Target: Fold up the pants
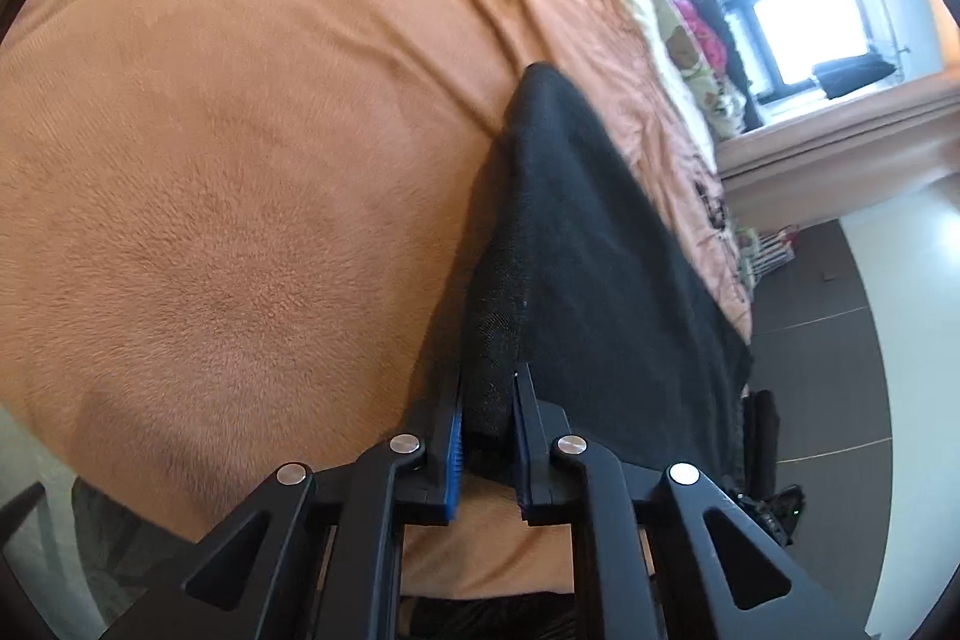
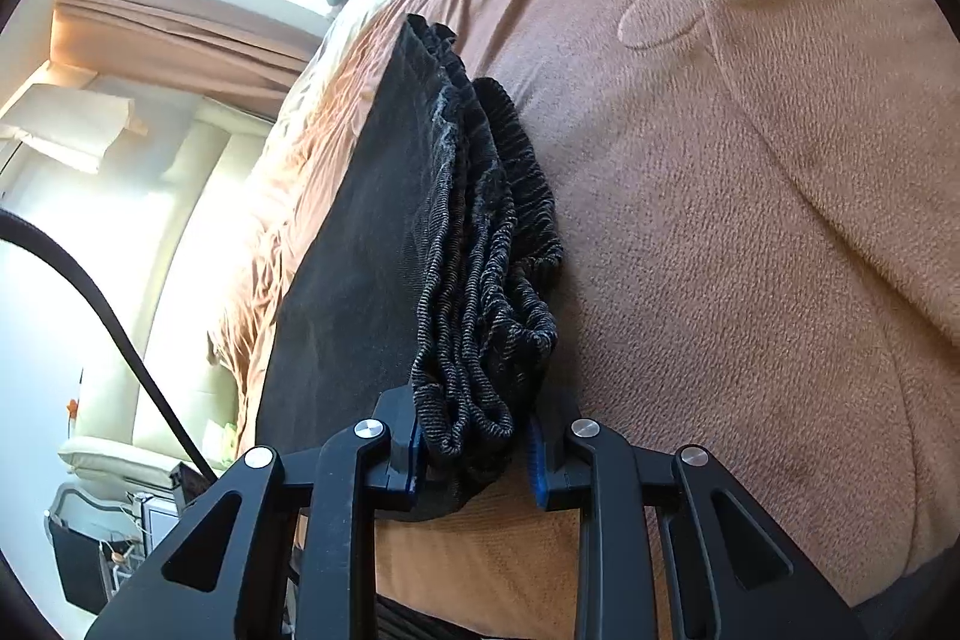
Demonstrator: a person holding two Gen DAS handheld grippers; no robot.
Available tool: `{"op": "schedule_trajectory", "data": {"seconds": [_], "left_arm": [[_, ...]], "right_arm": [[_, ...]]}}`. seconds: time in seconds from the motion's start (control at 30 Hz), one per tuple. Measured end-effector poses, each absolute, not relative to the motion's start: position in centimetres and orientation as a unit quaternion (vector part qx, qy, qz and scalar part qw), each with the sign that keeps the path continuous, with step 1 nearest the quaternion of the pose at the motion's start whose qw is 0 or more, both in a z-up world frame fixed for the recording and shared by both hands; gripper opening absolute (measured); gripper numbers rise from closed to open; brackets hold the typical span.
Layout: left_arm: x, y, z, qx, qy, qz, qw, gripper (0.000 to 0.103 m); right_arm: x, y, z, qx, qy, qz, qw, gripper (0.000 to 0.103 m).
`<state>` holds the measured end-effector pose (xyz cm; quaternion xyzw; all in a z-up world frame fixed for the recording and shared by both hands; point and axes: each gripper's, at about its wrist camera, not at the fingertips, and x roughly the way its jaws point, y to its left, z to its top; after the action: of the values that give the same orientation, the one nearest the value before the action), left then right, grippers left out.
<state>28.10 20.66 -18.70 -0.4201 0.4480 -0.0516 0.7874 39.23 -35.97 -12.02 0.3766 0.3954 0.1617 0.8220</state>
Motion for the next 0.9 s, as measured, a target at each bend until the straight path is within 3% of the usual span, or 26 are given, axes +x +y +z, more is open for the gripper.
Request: {"op": "schedule_trajectory", "data": {"seconds": [0.1,0.27,0.5,0.9], "left_arm": [[27.5,20.5,-18.3,-0.424,0.443,-0.047,0.789,0.014],[27.4,20.5,-19.4,-0.434,0.448,-0.036,0.781,0.019],[27.4,20.2,-19.8,-0.456,0.432,-0.05,0.776,0.05],[28.2,19.2,-21.4,-0.47,0.421,-0.064,0.773,0.051]], "right_arm": [[38.3,-36.5,-12.0,0.372,0.409,0.147,0.82,0.024],[36.7,-36.8,-9.9,0.336,0.41,0.112,0.841,0.036],[34.5,-35.0,-4.5,0.254,0.364,0.091,0.892,0.036],[37.2,-26.1,-3.7,0.173,0.389,0.163,0.89,0.036]]}}
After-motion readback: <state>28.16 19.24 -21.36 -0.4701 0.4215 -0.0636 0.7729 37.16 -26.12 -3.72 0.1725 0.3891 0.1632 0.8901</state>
